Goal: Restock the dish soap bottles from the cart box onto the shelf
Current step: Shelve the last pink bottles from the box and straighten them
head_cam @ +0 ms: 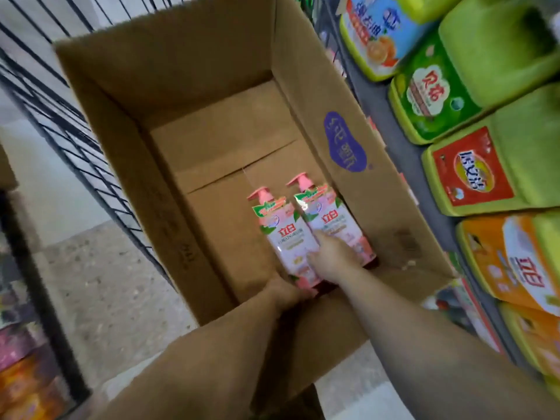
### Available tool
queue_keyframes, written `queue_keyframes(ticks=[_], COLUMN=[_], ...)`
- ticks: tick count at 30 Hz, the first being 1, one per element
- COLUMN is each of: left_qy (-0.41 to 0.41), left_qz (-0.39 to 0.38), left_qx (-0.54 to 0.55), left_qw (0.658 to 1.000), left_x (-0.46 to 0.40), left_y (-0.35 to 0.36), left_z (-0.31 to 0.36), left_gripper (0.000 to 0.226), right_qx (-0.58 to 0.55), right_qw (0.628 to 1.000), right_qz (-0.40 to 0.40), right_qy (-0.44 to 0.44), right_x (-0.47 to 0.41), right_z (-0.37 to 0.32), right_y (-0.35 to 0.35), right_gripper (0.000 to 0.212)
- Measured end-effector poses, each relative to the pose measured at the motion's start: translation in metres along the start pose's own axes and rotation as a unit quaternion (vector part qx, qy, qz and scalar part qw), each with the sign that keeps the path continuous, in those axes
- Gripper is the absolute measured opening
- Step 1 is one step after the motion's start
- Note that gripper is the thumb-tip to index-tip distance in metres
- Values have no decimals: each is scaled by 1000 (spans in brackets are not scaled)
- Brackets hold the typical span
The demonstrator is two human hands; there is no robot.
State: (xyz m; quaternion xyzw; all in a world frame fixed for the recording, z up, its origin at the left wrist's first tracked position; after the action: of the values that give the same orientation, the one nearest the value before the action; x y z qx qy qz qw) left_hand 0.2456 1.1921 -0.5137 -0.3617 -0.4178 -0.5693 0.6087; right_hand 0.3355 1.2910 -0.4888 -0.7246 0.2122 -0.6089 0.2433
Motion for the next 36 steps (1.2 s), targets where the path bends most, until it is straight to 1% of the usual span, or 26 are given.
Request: queue_keyframes(ticks=[1,2,3,4,6,7,8,10,11,12,13,14,16,18,20,22,24,25,27,30,31,34,35,36], left_qy=[15,10,-2,-14,-6,6,11,-6,-21,-32,-46,-53,-67,-70,-63,-51,-14,14,89,177,212,306,322,336], left_qz=[10,6,-3,-3,34,39,48,61,80,83,82,81,70,53,55,66,76,85,89,51,31,-11,-27,-48], left_qx=[56,99,130,151,161,174,181,190,193,192,195,198,215,225,237,249,262,250,220,170,163,87,70,47], left_qw=[998,995,991,988,986,984,982,980,978,977,976,975,972,970,968,965,962,965,967,968,963,948,944,940], left_x=[-13,-22,-25,-29,-19,-18,-19,-14,-17,-16,-15,-16,-17,-17,-14,-9,0,3,14,39,47,72,81,92], left_y=[5,11,13,11,-2,-8,-13,-19,-21,-22,-24,-26,-29,-31,-34,-37,-39,-40,-46,-59,-63,-66,-63,-61], left_z=[-8,-18,-22,-29,-25,-24,-26,-24,-26,-24,-21,-20,-14,-8,-5,-5,-5,-4,7,34,44,77,87,97], left_gripper=[78,87,88,83,73,76,83,98,108,116,116,109,83,66,61,64,68,71,81,101,102,89,87,91], right_qx=[10,23,34,38,31,20,7,-36,-69,-109,-154,-191,-229,-242,-247,-251,-256,-258,-268,-317,-336,-394,-407,-418], right_qw=[1000,1000,999,998,997,996,995,992,990,986,981,975,968,965,964,965,965,965,963,945,936,897,884,871], right_qz=[-4,-14,-28,-44,-77,-92,-104,-116,-120,-119,-116,-110,-98,-97,-91,-74,-57,-45,-9,60,88,193,226,254], right_qy=[9,12,12,9,-1,-1,4,21,26,28,34,42,44,35,25,10,-11,-22,-42,-59,-58,-49,-48,-45], right_x=[-8,-13,-19,-23,-29,-32,-34,-42,-46,-50,-54,-56,-57,-55,-50,-43,-32,-23,-5,23,33,66,79,93], right_z=[-3,-6,-9,-11,-16,-19,-23,-31,-35,-40,-44,-47,-49,-49,-52,-56,-61,-64,-69,-72,-73,-66,-62,-57], right_y=[0,-1,1,2,6,7,6,5,7,10,14,17,21,22,22,21,13,4,-15,-43,-51,-75,-84,-92], right_gripper=[46,44,44,44,46,48,52,57,57,55,56,58,59,51,49,53,57,58,61,66,64,57,57,58])
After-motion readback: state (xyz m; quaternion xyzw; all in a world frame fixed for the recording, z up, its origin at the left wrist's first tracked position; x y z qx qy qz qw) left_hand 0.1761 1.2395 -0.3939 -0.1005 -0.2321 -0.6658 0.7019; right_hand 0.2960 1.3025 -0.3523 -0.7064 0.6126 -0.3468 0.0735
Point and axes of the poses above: each hand's wrist, its own x-axis away from the middle knuckle, its own y-axis out of the palm, z = x × y, the point moved 2 cm from there along -x, towards the middle knuckle, and after that the axes turned 4 degrees about x, right-handed, at the moved point
